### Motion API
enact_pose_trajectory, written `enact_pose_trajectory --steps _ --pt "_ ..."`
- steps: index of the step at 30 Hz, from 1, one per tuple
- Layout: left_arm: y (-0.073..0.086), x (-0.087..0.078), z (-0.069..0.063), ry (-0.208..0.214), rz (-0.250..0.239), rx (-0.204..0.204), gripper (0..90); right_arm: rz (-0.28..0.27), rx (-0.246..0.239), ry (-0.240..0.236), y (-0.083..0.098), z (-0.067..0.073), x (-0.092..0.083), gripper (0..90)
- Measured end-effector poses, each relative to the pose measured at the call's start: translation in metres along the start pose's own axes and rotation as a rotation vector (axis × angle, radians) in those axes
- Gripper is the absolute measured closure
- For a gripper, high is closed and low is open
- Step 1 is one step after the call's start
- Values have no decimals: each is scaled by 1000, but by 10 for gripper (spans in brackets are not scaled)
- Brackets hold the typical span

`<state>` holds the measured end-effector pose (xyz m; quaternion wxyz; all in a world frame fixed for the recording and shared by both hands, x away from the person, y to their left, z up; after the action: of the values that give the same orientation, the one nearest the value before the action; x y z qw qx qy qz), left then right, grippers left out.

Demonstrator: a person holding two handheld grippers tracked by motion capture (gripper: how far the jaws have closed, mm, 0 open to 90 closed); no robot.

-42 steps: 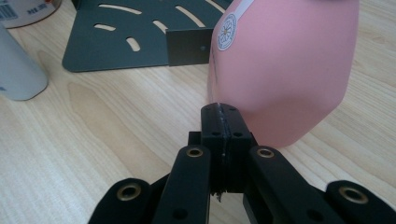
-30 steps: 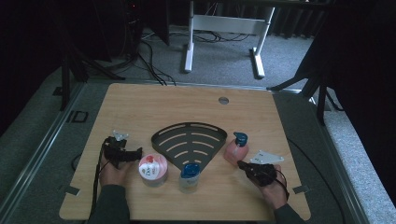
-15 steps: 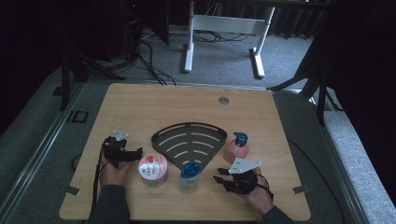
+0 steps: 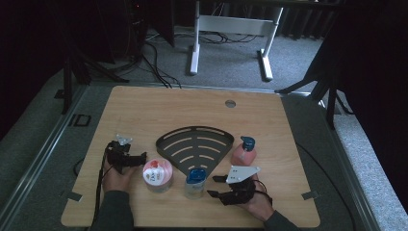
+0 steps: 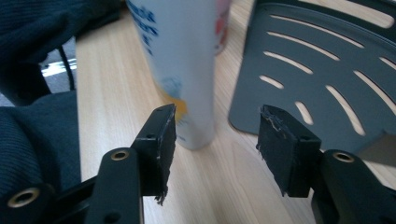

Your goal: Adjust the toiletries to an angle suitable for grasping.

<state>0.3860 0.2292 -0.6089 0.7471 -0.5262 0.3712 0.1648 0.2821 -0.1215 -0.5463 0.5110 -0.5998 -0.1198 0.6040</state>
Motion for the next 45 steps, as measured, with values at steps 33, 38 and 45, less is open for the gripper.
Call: enact_pose_trajectory --steps 33,38,45 --pt "0 0 0 0 0 0 12 -38 -82 -108 -25 24 38 494" --pt "0 0 0 0 0 0 12 -43 -95 -94 -25 25 38 507" --pt "0 0 0 0 0 0 12 -47 -98 -87 -23 26 36 519"
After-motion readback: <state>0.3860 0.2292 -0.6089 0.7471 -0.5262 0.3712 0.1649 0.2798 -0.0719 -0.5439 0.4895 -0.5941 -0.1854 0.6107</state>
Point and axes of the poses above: each handheld gripper's, and its own axes: x roughly forward along the jaws, y roughly out of its underside, z roughly to its left, the point moved 6 cm from there along x, roughly forward along the jaws, and after that the axes turned 15 degrees about x, right-handed, at the moved point
